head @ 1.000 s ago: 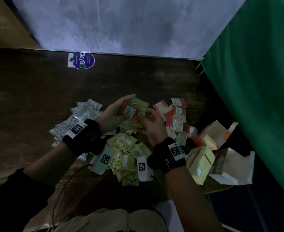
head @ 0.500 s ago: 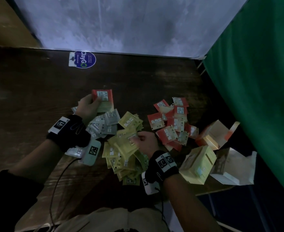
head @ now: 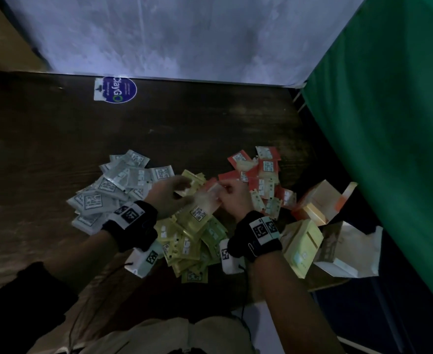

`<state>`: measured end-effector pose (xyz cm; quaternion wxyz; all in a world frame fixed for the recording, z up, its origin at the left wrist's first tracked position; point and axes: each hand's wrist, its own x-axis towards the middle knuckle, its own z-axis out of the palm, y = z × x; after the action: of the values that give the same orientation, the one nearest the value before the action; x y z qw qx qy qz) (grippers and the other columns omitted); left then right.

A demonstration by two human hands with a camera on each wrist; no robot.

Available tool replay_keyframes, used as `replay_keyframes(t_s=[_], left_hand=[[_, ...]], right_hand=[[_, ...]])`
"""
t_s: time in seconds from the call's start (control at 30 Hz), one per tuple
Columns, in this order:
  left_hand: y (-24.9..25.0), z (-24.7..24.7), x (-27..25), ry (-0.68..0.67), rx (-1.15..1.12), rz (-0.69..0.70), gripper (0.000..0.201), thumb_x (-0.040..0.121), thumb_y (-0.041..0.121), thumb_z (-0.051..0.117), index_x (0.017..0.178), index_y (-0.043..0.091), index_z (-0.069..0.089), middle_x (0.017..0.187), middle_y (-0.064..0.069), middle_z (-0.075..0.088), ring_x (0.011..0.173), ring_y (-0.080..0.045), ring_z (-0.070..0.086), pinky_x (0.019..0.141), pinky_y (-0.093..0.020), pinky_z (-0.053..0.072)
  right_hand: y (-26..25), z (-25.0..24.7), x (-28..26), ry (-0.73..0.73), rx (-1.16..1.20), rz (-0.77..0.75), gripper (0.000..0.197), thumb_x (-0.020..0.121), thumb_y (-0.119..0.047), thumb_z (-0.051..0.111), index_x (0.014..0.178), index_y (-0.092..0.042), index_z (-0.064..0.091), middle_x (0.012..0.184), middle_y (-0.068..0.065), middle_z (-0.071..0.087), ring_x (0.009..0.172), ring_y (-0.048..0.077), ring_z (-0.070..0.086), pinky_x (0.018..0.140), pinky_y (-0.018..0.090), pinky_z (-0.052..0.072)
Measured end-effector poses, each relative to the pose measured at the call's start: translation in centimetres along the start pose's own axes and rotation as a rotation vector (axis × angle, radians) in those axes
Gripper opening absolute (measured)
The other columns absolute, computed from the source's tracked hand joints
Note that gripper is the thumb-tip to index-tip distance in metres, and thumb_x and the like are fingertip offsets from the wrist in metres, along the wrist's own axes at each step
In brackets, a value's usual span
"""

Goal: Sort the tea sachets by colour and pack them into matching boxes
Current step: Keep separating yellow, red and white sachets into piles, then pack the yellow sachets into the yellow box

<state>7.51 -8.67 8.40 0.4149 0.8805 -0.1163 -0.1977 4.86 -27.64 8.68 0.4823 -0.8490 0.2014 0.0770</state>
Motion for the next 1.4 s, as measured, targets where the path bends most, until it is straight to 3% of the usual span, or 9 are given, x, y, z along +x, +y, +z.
replay_keyframes(t_s=[0.1,0.2,0.4,0.63,0.73,0.83,0.93,1.17,1.4], left_hand=[[-2.5,-0.7,1.8,-0.087,0.398,0.017,0.053,0.091,0.023,0.056,0.14,0.023,0.039,0.15,-0.007,0.032,0.137,-0.027,0.031,0.108,-0.04,0.032],[-5.4,-1.5,2.8,-0.275,0.727,-0.094,0.057,0.095,0.032,0.042,0.147,0.034,0.017,0.159,0.0,0.001,0.146,-0.027,-0.004,0.115,-0.055,0.005],[-7.8,-1.7,2.7,-0.344,0.925,-0.086,0.073,0.093,0.054,0.035,0.149,0.034,-0.006,0.158,0.0,-0.017,0.145,-0.03,-0.013,0.112,-0.062,-0.003],[-5.6,-1.8,1.9,-0.16,0.747,-0.091,0.057,0.095,0.031,0.044,0.147,0.027,0.021,0.159,-0.006,0.002,0.146,-0.029,0.003,0.114,-0.058,0.005],[-4.3,-0.3,0.1,-0.051,0.567,0.183,0.041,0.092,0.023,0.051,0.133,0.02,0.048,0.148,-0.007,0.035,0.129,-0.03,0.042,0.108,-0.049,0.033],[-3.7,1.3,-1.8,-0.027,0.41,0.343,0.027,0.09,0.016,0.056,0.116,0.021,0.061,0.125,-0.003,0.058,0.093,-0.021,0.063,0.078,-0.033,0.05],[-3.1,3.0,-2.9,-0.038,0.331,0.32,0.024,0.09,0.013,0.054,0.111,0.023,0.063,0.115,0.002,0.06,0.087,-0.017,0.061,0.068,-0.026,0.043],[-3.3,5.2,-4.7,-0.15,0.275,0.38,0.026,0.086,0.023,0.048,0.107,0.022,0.064,0.118,0.003,0.059,0.101,-0.021,0.061,0.081,-0.034,0.051],[-3.0,5.6,-5.6,-0.195,0.404,0.395,0.027,0.084,0.011,0.058,0.11,0.016,0.065,0.123,-0.005,0.057,0.106,-0.028,0.059,0.084,-0.039,0.05]], right_hand=[[1.3,-2.6,2.1,0.237,-0.026,0.132,0.024,0.089,-0.005,0.054,0.109,-0.009,0.067,0.104,0.001,0.065,0.098,0.018,0.06,0.084,0.031,0.05],[2.1,-5.3,3.5,0.375,-0.036,0.166,0.016,0.091,-0.011,0.056,0.101,-0.008,0.067,0.098,0.0,0.066,0.092,0.018,0.061,0.081,0.029,0.049],[2.8,-6.6,4.0,0.378,-0.138,0.263,0.032,0.091,-0.01,0.056,0.122,-0.008,0.061,0.12,0.013,0.063,0.104,0.028,0.062,0.074,0.024,0.042],[3.4,-6.2,-4.4,0.468,-0.31,0.038,0.04,0.087,-0.016,0.064,0.125,-0.009,0.054,0.13,0.013,0.049,0.121,0.026,0.046,0.092,0.027,0.038],[6.6,-6.8,-8.1,0.617,-0.439,0.224,0.059,0.084,-0.029,0.067,0.134,-0.016,0.04,0.138,0.019,0.037,0.126,0.036,0.04,0.1,0.046,0.041],[9.4,-7.1,-9.8,0.649,-0.453,0.513,0.073,0.083,-0.044,0.063,0.14,-0.014,0.029,0.136,0.026,0.031,0.124,0.044,0.034,0.103,0.055,0.035],[10.0,-7.3,-10.9,0.608,-0.255,0.606,0.074,0.086,-0.043,0.061,0.14,-0.008,0.025,0.138,0.026,0.026,0.124,0.045,0.034,0.103,0.054,0.036],[10.1,-7.9,-13.9,0.615,-0.139,0.423,0.074,0.078,-0.038,0.071,0.137,-0.015,0.032,0.132,0.014,0.036,0.118,0.036,0.044,0.096,0.05,0.044],[9.1,-8.2,-14.1,0.157,-0.196,0.099,0.069,0.067,-0.028,0.085,0.127,-0.021,0.051,0.119,-0.005,0.051,0.107,0.01,0.048,0.087,0.027,0.041]])
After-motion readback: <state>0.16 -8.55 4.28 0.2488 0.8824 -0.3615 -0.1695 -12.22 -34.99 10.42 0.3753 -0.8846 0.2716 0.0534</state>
